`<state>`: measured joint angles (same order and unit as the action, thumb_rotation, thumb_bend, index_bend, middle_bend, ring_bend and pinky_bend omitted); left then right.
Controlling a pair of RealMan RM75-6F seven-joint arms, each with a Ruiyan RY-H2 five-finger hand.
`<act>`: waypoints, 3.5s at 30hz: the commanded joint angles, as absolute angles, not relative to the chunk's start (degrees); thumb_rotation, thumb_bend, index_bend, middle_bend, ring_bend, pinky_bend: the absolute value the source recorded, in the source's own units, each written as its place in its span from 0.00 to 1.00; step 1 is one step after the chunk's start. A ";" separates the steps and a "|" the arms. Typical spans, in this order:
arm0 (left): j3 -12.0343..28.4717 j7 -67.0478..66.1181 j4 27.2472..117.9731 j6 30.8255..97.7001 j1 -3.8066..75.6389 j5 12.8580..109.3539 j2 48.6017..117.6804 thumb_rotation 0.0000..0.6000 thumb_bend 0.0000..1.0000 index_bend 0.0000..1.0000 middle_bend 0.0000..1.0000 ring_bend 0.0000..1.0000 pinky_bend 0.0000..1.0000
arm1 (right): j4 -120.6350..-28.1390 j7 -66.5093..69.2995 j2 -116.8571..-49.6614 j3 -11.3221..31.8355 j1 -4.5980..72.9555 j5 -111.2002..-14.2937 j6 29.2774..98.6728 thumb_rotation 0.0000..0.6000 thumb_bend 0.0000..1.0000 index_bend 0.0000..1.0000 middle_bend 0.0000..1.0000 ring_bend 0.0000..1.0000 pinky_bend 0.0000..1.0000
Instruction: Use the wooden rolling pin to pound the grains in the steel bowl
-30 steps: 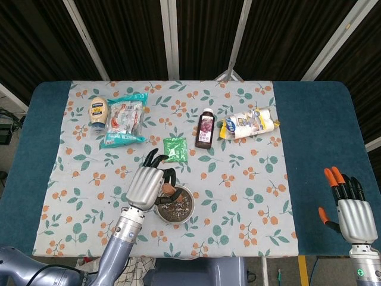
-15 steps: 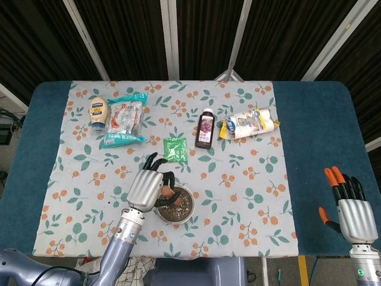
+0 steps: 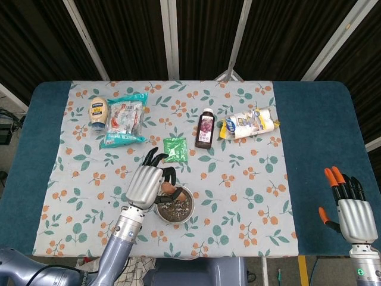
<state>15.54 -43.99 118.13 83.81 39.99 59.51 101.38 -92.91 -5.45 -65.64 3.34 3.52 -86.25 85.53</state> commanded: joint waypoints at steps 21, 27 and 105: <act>12.32 -44.05 115.05 82.77 38.99 58.10 101.74 1.00 0.90 0.67 0.71 0.19 0.00 | -92.93 -5.41 -65.62 3.34 3.51 -86.28 85.55 1.00 0.37 0.00 0.00 0.00 0.00; 13.57 -42.61 115.88 83.03 39.02 59.85 101.77 1.00 0.91 0.67 0.71 0.19 0.00 | -92.93 -5.45 -65.60 3.35 3.50 -86.33 85.63 1.00 0.37 0.00 0.00 0.00 0.00; 6.89 -37.35 90.86 74.58 27.41 67.80 81.15 1.00 0.61 0.49 0.47 0.18 0.00 | -93.23 -7.79 -65.79 3.60 3.37 -85.08 85.37 1.00 0.37 0.00 0.00 0.00 0.00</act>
